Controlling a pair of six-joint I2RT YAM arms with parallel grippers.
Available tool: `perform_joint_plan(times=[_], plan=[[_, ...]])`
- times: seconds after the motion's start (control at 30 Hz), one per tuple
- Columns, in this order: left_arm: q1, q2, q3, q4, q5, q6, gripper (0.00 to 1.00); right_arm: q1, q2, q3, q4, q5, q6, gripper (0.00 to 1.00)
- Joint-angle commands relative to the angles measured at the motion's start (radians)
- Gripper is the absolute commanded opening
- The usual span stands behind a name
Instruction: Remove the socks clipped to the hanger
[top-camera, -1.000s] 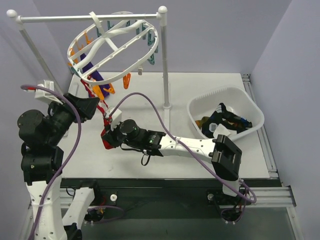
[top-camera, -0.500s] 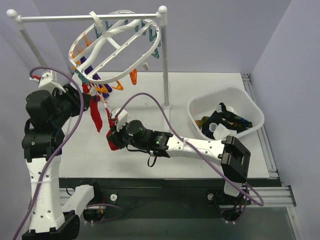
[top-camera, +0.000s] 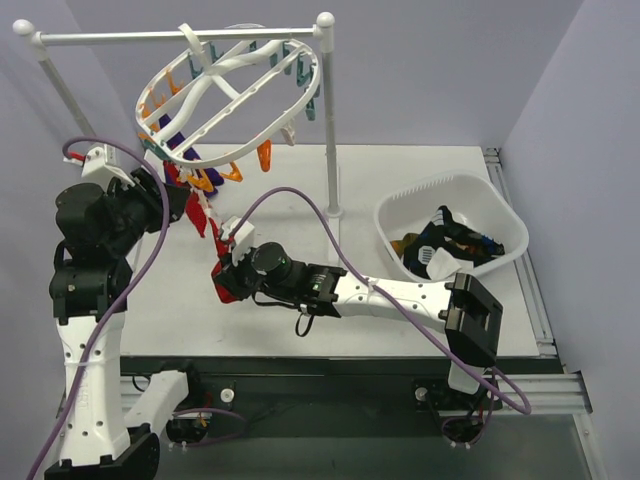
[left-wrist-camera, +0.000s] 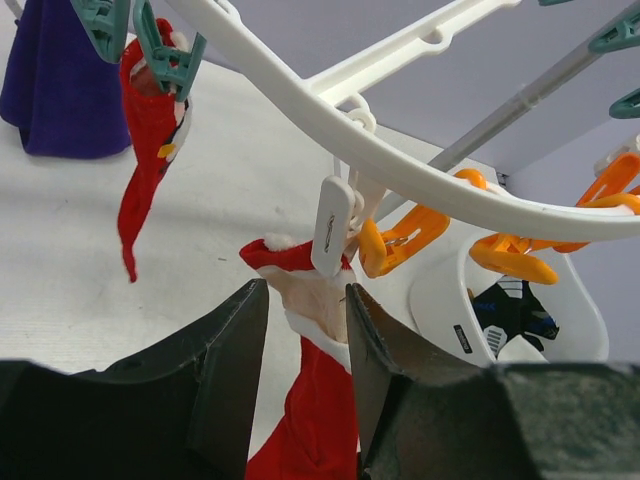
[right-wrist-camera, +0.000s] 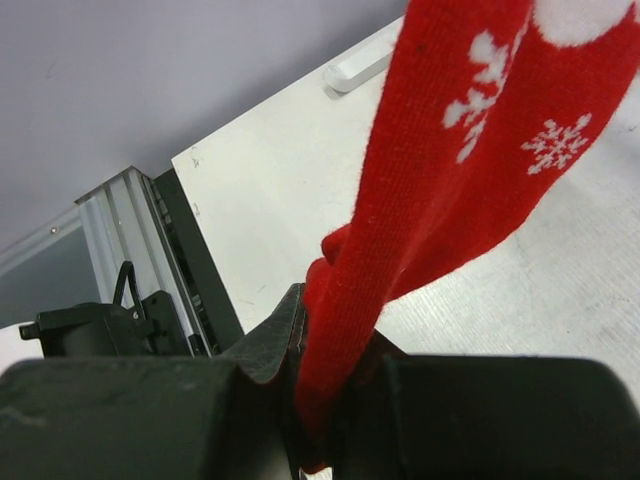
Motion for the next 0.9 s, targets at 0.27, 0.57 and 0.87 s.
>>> perform_joint_plan(times=[0.27,0.57,0.87], plan=[[-0.036,0.043,0.01,0.129,0.01,-0.009,0.56,0.017,-0.032,0.046,0.006,0.013,-0.022,0.0],[-0.142,0.079,0.045,0.139,-0.082,0.01,0.64,0.024,-0.024,0.064,-0.006,0.012,-0.027,0.0],[-0.216,0.119,0.112,0.106,-0.228,0.065,0.64,0.054,-0.012,0.083,-0.044,0.077,-0.08,0.0]])
